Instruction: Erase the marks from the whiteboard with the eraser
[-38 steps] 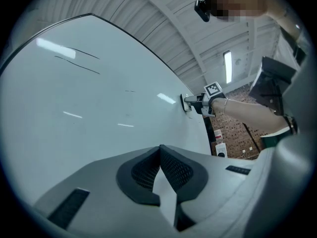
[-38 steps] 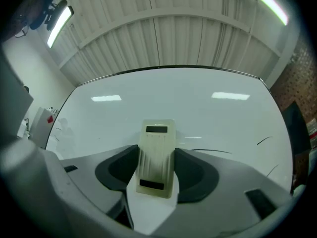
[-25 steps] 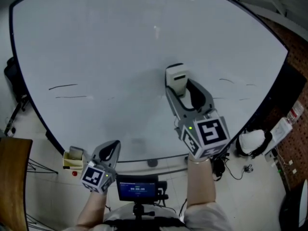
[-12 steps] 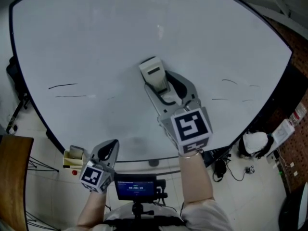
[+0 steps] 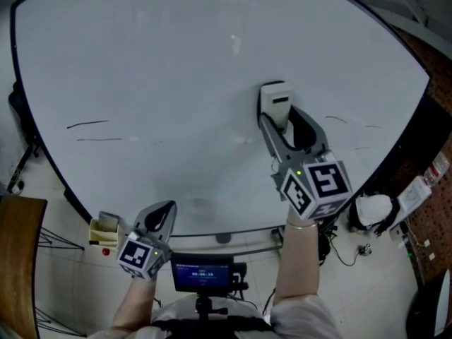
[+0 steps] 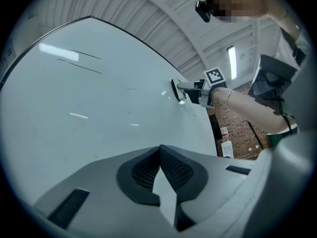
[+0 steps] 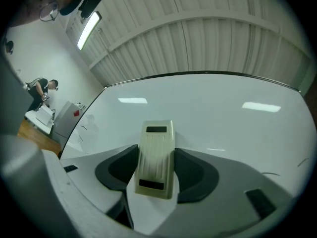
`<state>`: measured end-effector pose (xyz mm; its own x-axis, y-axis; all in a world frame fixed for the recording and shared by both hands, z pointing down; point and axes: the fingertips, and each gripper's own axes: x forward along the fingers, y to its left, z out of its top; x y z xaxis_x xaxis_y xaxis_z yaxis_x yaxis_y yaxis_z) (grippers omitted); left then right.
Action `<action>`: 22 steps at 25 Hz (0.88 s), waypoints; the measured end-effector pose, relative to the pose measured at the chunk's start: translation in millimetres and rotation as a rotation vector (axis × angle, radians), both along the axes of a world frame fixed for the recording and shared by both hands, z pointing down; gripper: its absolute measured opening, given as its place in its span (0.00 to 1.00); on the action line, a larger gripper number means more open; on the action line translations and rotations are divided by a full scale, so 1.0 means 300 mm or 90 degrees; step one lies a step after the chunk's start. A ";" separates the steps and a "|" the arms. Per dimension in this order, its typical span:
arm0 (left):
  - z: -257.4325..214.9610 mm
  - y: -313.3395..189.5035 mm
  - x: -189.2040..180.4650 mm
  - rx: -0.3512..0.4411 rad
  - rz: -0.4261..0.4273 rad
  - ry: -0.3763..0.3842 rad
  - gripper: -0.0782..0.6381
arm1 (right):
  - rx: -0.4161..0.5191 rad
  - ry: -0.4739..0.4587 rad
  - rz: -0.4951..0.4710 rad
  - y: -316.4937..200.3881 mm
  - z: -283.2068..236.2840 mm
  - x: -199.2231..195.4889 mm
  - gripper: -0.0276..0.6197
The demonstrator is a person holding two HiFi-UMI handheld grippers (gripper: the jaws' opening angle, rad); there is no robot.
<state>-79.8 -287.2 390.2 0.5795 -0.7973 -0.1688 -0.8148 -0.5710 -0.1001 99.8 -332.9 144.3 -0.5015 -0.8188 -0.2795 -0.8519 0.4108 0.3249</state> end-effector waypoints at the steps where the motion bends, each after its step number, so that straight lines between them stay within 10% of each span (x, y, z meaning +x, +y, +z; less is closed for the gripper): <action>1: -0.001 0.000 0.003 0.001 0.001 -0.001 0.10 | -0.004 -0.016 0.006 -0.007 0.003 0.038 0.41; 10: 0.018 0.066 0.009 -0.005 0.019 -0.007 0.10 | -0.061 -0.127 0.120 -0.021 0.095 0.347 0.41; 22: 0.057 0.226 0.026 -0.010 0.036 -0.009 0.10 | -0.099 -0.090 -0.034 0.294 0.340 0.074 0.41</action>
<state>-72.1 -219.5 407.3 0.6256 -0.7659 -0.1483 -0.7800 -0.6173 -0.1023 121.9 -244.7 246.4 -0.5104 -0.8305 -0.2229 -0.8599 0.4927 0.1332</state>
